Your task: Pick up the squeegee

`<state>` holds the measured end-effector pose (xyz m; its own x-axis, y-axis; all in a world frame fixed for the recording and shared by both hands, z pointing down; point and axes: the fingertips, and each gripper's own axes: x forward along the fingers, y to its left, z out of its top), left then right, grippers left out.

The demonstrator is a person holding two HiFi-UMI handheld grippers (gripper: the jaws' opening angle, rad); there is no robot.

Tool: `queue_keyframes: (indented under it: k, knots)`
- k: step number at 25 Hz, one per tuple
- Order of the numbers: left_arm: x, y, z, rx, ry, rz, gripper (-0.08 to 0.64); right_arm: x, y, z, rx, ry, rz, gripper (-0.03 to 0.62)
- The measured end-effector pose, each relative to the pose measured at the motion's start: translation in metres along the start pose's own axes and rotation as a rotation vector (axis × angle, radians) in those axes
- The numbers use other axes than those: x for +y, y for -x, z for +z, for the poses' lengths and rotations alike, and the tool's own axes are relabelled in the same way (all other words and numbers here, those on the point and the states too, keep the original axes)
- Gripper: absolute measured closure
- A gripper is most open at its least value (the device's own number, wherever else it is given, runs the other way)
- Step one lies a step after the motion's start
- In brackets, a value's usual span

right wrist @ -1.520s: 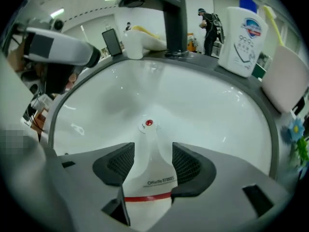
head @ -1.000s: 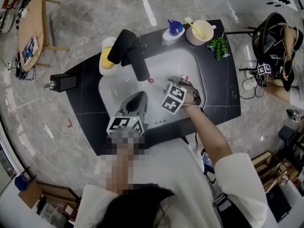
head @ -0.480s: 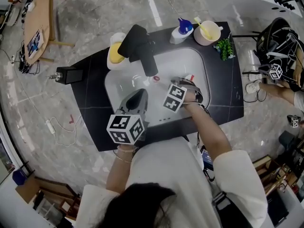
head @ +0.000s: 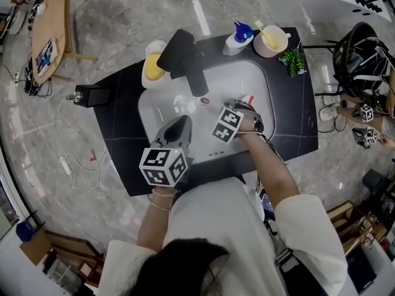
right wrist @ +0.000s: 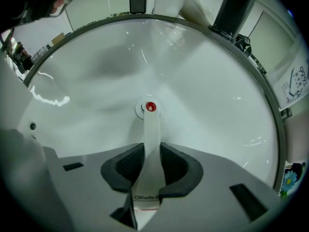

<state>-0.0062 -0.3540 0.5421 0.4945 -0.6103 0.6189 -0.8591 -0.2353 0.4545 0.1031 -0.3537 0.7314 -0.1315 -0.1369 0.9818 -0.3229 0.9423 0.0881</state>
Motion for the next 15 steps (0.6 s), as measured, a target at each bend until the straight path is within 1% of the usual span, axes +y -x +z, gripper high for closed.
queue_keyframes:
  k: [3,7,15]
  knots:
    - [-0.002,-0.003,-0.004,0.009,0.002,-0.018,0.520,-0.001,-0.001,-0.001,-0.002,0.006,-0.005,0.480]
    - [-0.003,-0.003,-0.006,0.011,0.002,-0.024,0.520,-0.002,-0.003,0.001,0.000,0.006,0.003,0.480]
    - [-0.002,-0.003,-0.013,0.023,0.006,-0.016,0.520,-0.004,0.003,0.004,-0.031,0.009,-0.046,0.485]
